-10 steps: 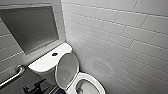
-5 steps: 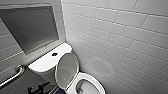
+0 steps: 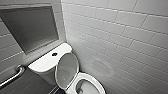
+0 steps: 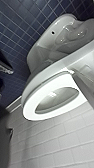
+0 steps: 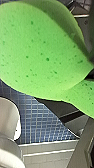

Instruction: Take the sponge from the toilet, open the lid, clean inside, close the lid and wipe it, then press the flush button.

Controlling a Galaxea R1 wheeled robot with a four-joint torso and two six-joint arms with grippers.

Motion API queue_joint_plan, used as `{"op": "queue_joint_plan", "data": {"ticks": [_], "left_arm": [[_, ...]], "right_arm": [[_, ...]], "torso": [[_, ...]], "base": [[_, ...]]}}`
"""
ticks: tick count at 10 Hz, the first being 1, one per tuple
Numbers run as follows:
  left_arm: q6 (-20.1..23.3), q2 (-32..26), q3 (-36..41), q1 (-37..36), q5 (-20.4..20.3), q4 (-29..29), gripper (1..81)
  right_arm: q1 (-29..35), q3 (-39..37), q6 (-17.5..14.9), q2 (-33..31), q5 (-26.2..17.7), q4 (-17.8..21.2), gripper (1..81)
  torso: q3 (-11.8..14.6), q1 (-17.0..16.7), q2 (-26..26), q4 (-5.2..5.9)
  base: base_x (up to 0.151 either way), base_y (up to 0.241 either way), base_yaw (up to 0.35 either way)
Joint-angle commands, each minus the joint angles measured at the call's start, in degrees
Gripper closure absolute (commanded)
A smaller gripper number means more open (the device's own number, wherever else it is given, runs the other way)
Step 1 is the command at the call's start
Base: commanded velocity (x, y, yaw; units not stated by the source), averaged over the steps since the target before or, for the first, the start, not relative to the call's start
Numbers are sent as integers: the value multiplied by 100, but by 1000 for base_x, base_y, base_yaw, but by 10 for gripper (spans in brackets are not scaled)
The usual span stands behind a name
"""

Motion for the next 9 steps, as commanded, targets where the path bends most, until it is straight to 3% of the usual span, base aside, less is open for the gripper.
{"op": "queue_joint_plan", "data": {"ticks": [1,3,4,9], "left_arm": [[70,5,15,879,1425,1404,10],[78,-311,577,1292,1969,1394,10],[113,-356,641,1538,2026,1412,10],[122,-322,896,2374,1641,1720,10]], "right_arm": [[83,-5,-48,-171,-290,-102,811],[74,-5,-40,-119,-290,-102,811],[91,-57,-48,-57,-290,-102,811],[127,-101,-30,22,-290,-102,811]], "torso": [[0,0,0,0],[2,0,0,0],[2,0,0,0],[9,0,0,0]], "base": [[0,0,0],[0,0,0],[0,0,0],[0,0,0]]}}
